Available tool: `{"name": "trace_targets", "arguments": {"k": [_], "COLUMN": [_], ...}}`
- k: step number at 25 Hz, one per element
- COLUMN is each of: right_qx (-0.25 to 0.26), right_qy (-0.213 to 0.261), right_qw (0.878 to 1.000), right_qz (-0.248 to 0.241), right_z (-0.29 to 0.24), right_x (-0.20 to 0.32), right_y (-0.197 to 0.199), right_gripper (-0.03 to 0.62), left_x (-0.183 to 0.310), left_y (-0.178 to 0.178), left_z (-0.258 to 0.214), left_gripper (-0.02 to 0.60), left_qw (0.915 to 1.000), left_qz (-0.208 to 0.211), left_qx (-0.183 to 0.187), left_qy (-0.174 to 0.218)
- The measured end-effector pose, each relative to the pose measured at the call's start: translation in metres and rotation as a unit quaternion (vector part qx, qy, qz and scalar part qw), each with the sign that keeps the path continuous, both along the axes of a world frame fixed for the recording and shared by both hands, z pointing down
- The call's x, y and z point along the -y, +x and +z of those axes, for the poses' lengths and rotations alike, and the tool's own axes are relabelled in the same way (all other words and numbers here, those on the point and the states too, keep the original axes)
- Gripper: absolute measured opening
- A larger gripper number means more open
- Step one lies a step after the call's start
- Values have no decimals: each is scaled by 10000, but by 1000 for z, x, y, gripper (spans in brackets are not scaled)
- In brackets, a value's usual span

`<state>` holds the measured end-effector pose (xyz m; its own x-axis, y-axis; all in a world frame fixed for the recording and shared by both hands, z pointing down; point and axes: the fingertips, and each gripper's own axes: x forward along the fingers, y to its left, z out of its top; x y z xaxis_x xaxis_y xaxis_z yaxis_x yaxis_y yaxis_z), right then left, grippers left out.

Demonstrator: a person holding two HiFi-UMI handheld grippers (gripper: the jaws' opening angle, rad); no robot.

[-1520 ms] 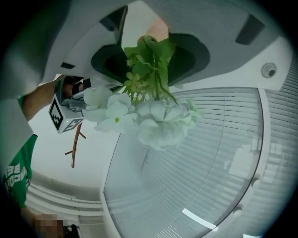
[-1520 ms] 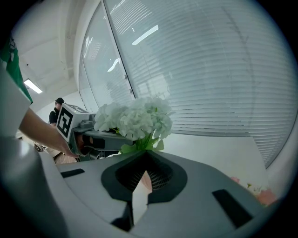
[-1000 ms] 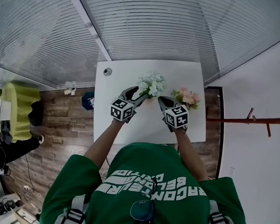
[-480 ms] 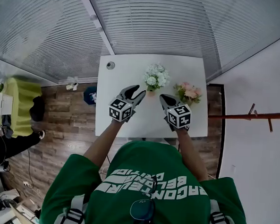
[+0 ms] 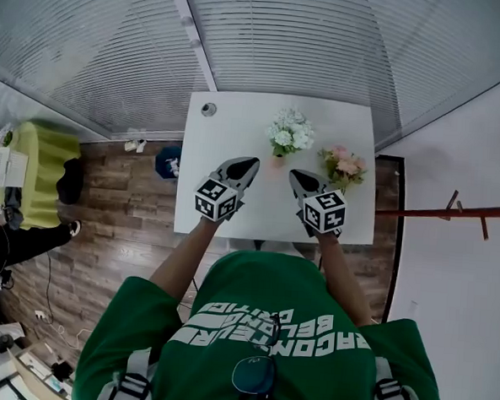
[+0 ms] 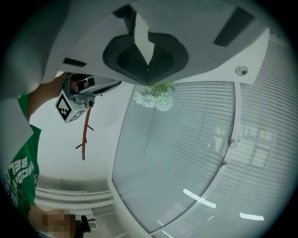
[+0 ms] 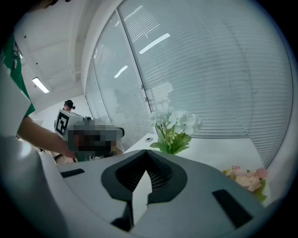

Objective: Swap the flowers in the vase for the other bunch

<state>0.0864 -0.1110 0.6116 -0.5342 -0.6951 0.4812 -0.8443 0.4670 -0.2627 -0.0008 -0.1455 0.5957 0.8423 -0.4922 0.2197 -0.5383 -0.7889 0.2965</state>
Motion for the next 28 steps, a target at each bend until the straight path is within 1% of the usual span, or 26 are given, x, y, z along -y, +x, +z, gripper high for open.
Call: {"name": "trace_targets", "arguments": {"k": [5,14,28], "right_qx": [26,-12,-117], "right_qy": [11,-47,-48], "right_qw": [9999,9997,9994], "right_qz": [-110,-254,-316], "right_z": [3,5,5], "right_x": [-12,-33,-42], "right_y": [-11,-26,-32], "right_gripper": [12,14,12], "left_x": [-16,-37,-47], "left_y": [-8,-23,-29], "left_z": [5,4,3], "left_gripper": [9,9,9], "left_qw": [10000,9999,9998], "left_qz": [-62,-167,-195], "left_qx": [37,-13,-43], "left_qy": [29,23,-5]}}
